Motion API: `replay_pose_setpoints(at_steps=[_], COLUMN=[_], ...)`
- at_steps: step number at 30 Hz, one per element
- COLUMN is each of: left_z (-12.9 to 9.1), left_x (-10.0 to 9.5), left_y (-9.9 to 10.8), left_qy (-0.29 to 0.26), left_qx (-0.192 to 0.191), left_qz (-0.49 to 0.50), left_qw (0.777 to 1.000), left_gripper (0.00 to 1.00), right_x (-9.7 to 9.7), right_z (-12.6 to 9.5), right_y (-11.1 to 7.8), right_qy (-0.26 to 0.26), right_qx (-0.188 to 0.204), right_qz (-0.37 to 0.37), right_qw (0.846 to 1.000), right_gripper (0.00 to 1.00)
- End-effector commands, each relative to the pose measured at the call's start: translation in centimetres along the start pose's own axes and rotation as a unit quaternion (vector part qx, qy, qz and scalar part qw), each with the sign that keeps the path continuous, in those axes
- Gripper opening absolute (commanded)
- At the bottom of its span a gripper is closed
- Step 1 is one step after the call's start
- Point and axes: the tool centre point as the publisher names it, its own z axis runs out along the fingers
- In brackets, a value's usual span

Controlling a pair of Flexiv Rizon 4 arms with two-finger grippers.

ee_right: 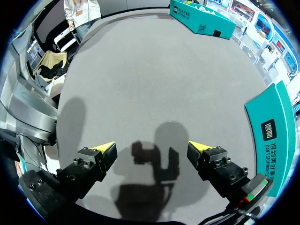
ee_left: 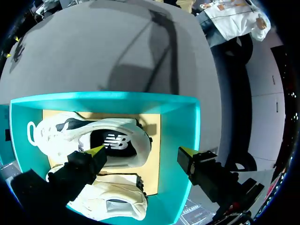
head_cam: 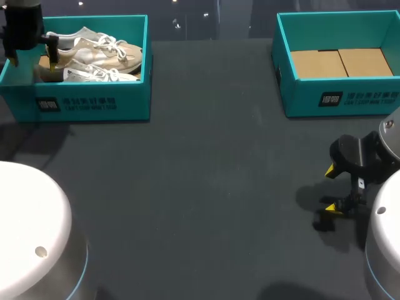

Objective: Take the shoe out of the shoebox, open the shoe tongue, remove and reinsert the insole, then place the shoe into the shoebox

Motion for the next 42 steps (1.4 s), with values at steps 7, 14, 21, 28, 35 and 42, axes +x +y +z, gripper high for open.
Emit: replay_pose_setpoints(at_steps=[7, 14, 21, 28, 35, 42], left_z=[2.6, 3.9, 5.7, 6.7, 7.0, 7.5], left_x=[0.1, 0.2, 0.0, -0.1, -0.1, -0.1], left_y=[0.3, 0.2, 0.3, 0.4, 0.2, 0.1], left_qy=[-0.013, -0.017, -0.034, -0.045, -0.044, -0.031], left_qx=[0.002, 0.003, -0.008, -0.018, -0.025, -0.030], left_qz=[0.010, 0.011, 0.009, 0.013, 0.014, 0.016], left_qw=[1.000, 1.000, 0.999, 0.999, 0.999, 0.999], left_gripper=[1.00, 0.93, 0.85, 0.75, 0.50, 0.27], right_x=[0.2, 0.2, 0.2, 0.2, 0.2, 0.2], right_z=[-0.1, -0.1, -0.1, -0.1, -0.1, -0.1], right_y=[-0.1, -0.1, -0.1, -0.1, -0.1, -0.1], right_qy=[-0.002, -0.002, -0.002, -0.002, -0.002, -0.002], right_qx=[0.000, 0.000, 0.000, 0.000, 0.000, 0.000], right_qz=[0.000, 0.000, 0.000, 0.000, 0.000, 0.000], right_qw=[1.000, 1.000, 1.000, 1.000, 1.000, 1.000], right_gripper=[1.00, 1.00, 1.00, 1.00, 1.00, 1.00])
